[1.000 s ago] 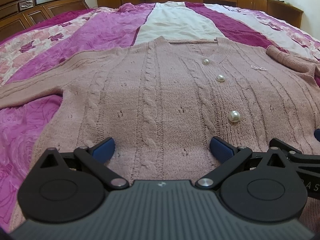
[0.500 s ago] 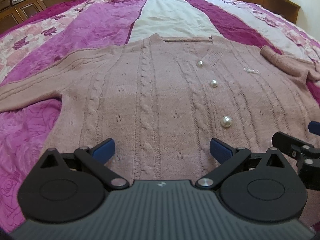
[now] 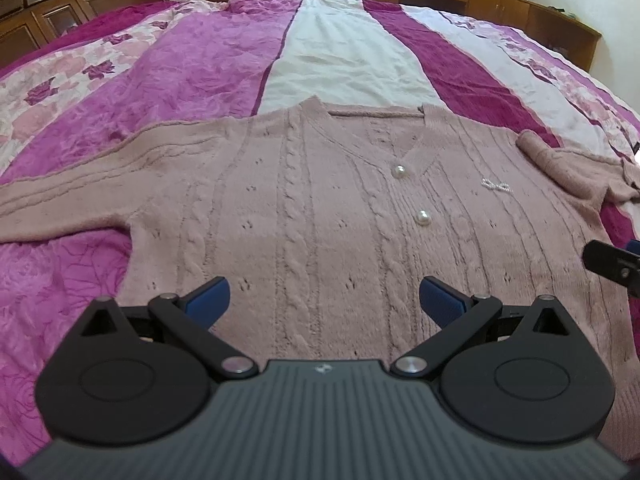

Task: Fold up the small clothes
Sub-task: 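Move the right tool to the bunched sleeve cuff and close on it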

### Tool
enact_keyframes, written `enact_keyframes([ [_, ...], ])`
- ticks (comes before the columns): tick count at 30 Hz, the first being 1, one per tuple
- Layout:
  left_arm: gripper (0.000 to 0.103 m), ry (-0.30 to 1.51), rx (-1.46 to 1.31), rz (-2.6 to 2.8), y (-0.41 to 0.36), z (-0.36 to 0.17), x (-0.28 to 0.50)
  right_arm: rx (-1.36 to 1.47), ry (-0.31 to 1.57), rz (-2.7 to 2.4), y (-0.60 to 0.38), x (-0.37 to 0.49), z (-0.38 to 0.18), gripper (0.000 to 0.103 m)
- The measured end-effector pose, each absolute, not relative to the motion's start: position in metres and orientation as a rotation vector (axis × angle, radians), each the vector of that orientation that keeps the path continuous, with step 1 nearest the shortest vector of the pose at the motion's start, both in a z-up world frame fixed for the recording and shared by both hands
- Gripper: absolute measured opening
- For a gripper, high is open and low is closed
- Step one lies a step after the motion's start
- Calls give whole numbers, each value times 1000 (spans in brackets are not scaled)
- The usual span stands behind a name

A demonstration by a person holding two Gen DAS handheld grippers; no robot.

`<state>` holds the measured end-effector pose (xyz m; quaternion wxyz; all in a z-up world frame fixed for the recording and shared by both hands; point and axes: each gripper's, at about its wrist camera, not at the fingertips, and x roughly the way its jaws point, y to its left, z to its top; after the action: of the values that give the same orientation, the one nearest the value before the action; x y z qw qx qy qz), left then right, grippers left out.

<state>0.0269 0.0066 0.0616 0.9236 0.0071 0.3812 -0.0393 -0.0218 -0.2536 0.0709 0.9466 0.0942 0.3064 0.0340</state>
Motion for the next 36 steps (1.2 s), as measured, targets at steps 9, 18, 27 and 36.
enact_keyframes([
  [9,103,797,16,-52,5,63,37,237,626,19,-302,-10,72,103],
  [18,103,816,24,-36,-3,61,44,367,616,-56,-362,9,68,103],
  [27,103,845,36,-11,-8,53,52,523,595,-119,-415,34,59,103],
  [36,103,896,48,1,-13,40,61,558,592,-185,-444,56,43,103],
])
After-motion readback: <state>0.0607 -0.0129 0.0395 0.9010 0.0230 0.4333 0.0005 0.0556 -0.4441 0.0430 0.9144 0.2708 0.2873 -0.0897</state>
